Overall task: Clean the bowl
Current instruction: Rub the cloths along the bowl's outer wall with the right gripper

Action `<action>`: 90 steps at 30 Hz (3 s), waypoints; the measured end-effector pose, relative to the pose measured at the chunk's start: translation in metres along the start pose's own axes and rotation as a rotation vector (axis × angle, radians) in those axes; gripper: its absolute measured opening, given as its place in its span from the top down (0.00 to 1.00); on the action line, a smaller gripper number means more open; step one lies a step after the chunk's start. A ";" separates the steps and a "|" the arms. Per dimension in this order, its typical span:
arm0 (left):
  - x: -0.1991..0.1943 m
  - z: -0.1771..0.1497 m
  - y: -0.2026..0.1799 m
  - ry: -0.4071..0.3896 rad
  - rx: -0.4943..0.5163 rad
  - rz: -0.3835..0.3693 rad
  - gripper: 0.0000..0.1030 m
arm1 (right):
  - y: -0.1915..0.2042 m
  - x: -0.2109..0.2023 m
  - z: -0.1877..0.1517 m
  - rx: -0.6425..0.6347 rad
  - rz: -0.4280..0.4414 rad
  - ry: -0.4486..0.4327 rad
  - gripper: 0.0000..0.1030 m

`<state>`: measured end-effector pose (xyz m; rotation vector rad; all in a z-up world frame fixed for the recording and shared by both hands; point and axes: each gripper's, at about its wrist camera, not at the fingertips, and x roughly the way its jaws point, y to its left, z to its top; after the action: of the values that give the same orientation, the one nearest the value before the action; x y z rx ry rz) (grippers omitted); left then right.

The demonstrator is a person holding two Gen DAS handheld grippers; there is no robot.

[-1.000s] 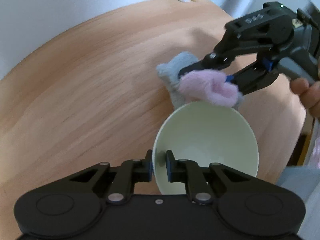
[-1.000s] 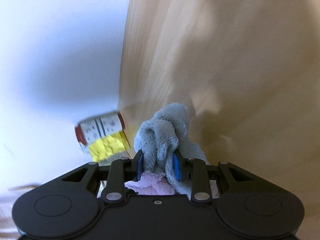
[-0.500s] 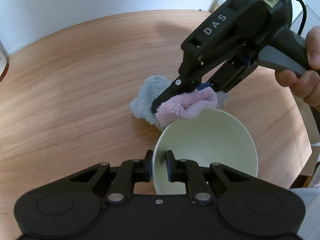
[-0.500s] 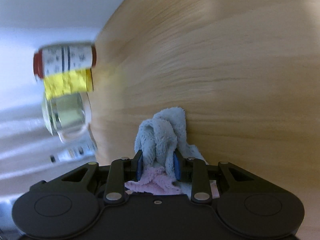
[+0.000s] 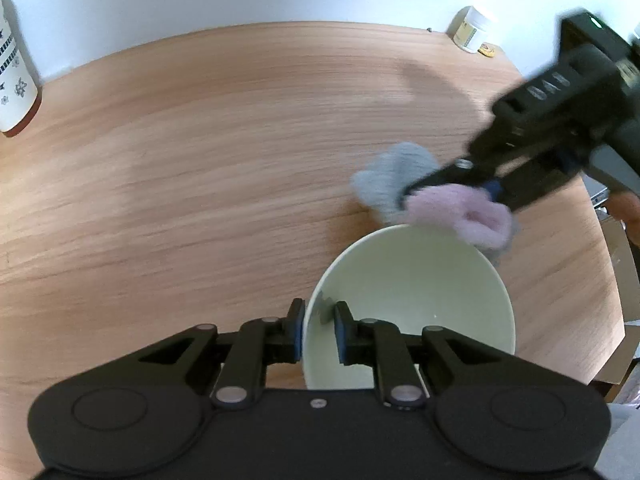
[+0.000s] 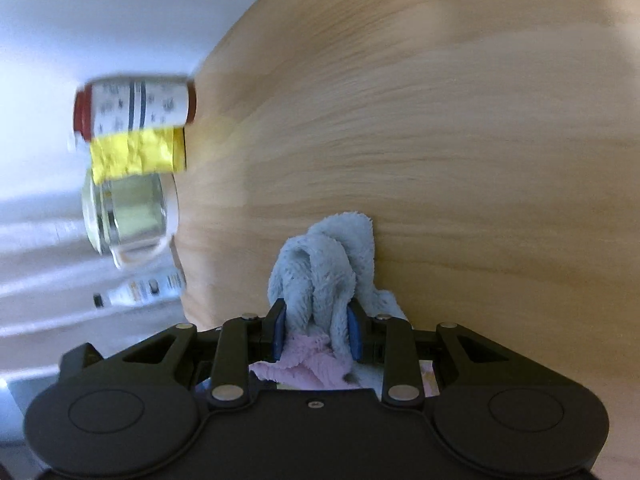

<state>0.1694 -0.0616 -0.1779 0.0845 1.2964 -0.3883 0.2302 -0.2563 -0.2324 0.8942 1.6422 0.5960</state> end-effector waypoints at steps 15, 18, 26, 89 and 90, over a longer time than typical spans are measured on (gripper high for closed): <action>0.002 -0.004 -0.002 0.012 -0.061 0.011 0.84 | -0.073 -0.044 -0.114 0.323 0.263 -0.264 0.66; 0.002 -0.003 -0.003 0.016 -0.062 0.012 0.84 | -0.076 -0.042 -0.129 0.349 0.295 -0.286 0.66; 0.002 -0.004 -0.006 0.013 -0.002 -0.004 0.86 | -0.069 -0.053 -0.118 0.335 0.276 -0.328 0.66; -0.010 0.017 -0.031 0.125 0.472 0.043 0.55 | -0.058 -0.052 -0.111 0.131 0.199 -0.234 0.66; -0.010 0.019 -0.036 0.138 0.533 0.047 0.55 | -0.060 -0.053 -0.113 0.133 0.206 -0.239 0.66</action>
<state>0.1734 -0.0980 -0.1578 0.5981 1.2953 -0.6892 0.1113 -0.3262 -0.2191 1.1949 1.3956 0.5019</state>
